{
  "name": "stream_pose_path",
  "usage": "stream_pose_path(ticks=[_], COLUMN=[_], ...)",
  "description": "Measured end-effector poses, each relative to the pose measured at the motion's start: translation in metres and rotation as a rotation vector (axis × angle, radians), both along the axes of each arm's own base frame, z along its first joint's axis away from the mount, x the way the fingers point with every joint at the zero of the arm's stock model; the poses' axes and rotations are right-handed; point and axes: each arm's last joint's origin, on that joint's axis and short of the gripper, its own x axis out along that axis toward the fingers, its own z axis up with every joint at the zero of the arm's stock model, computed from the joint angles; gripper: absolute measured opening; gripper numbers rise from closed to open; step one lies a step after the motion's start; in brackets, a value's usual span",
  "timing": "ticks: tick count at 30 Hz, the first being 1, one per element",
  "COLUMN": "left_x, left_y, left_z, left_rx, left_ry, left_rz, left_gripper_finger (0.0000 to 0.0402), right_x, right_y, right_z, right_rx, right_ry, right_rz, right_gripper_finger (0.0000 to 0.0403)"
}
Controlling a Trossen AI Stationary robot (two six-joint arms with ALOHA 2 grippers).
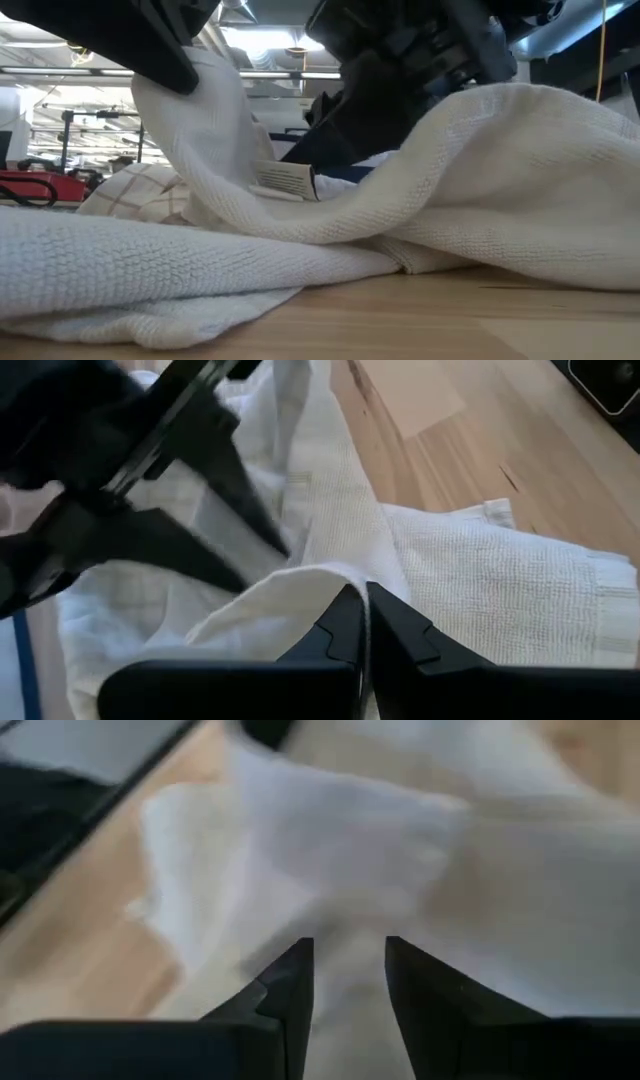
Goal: Fold towel
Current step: Fold the white with gray pattern towel on the table
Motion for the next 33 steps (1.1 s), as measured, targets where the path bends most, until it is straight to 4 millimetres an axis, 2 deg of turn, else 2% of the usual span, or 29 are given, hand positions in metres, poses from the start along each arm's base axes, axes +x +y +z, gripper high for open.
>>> stream_pose_path(ticks=[4,9,12,17,21,27,30,33], left_x=[0.001,0.0,-0.001,-0.003,-0.004,0.001,0.004,0.003], left_y=[0.001,0.0,-0.001,-0.003,-0.002,-0.005,-0.005,-0.004], left_z=[0.0,0.0,0.0,0.0,-0.003,0.001,0.004,0.003], left_rx=[-0.001,-0.007,-0.01,-0.029,-0.025,-0.007,0.046,0.076], left_ry=[-0.001,-0.001,-0.002,-0.001,0.004,-0.056,-0.1,-0.093], left_rz=[0.003,0.009,0.006,0.018,0.02,-0.038,-0.054,-0.053], left_gripper_finger=[0.0001,0.0001,0.0001,0.0001,0.0001,0.0001,0.0001,0.0001], right_x=[0.006,0.007,0.003,0.0,0.003,0.004,0.007,0.007], right_y=[0.002,0.0,-0.001,-0.003,-0.002,-0.001,0.001,0.002], right_z=[-0.008,-0.019,-0.014,0.008,0.007,-0.009,-0.011,-0.012], right_rx=[-0.004,-0.032,-0.043,-0.002,0.025,0.001,0.013,0.016], right_ry=[-0.053,-0.032,0.004,-0.01,-0.031,-0.004,-0.043,-0.045], right_rz=[-0.02,-0.059,-0.058,-0.132,-0.148,-0.124,-0.056,-0.016], right_gripper_finger=[0.0127,0.0127,0.0127,0.0131,0.017,0.0247,0.0263,0.0261])
